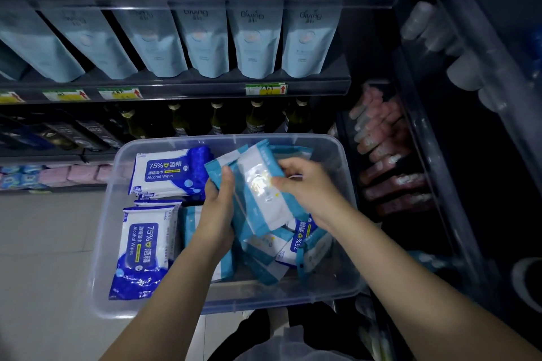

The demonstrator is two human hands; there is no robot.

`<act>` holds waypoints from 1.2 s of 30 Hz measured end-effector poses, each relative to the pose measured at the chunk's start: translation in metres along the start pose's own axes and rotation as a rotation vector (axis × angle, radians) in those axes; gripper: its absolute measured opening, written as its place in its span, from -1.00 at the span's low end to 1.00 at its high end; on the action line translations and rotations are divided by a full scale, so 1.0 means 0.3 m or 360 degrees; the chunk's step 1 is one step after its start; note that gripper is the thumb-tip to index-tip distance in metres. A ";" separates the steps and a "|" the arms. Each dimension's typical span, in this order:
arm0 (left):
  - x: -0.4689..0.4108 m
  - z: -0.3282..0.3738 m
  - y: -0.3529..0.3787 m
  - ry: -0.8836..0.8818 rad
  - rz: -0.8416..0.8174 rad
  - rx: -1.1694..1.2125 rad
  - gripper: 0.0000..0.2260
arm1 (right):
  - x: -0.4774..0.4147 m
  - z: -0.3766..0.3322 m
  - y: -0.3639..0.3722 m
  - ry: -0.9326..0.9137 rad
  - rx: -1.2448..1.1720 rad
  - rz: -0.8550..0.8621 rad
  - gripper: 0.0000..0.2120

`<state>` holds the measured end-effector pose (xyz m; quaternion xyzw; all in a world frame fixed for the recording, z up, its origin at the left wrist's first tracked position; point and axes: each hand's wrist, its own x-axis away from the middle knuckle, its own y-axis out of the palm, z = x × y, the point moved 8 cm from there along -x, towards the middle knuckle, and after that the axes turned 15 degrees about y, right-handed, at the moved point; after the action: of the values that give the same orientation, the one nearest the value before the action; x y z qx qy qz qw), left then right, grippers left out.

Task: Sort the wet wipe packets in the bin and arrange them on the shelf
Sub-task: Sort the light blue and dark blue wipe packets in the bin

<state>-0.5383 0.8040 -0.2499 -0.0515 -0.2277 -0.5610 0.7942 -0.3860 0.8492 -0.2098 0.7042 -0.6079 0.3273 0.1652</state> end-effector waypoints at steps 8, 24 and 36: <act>-0.024 0.056 -0.053 0.0196 0.0033 -0.0085 -0.56 | 0.017 0.113 -0.065 -0.0160 0.1289 -0.0011 -0.61; -0.018 0.087 -0.125 0.0285 0.0004 -0.0137 -0.57 | 0.010 0.102 -0.098 0.0084 0.0050 0.0069 -0.77; 0.020 0.065 -0.127 0.0236 0.0000 -0.0110 -0.59 | 0.040 0.079 -0.069 0.0172 -0.0367 -0.0006 -0.91</act>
<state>-0.5776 0.7913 -0.2367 -0.0372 -0.1488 -0.5709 0.8066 -0.3593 0.8296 -0.2160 0.6630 -0.6305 0.2923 0.2782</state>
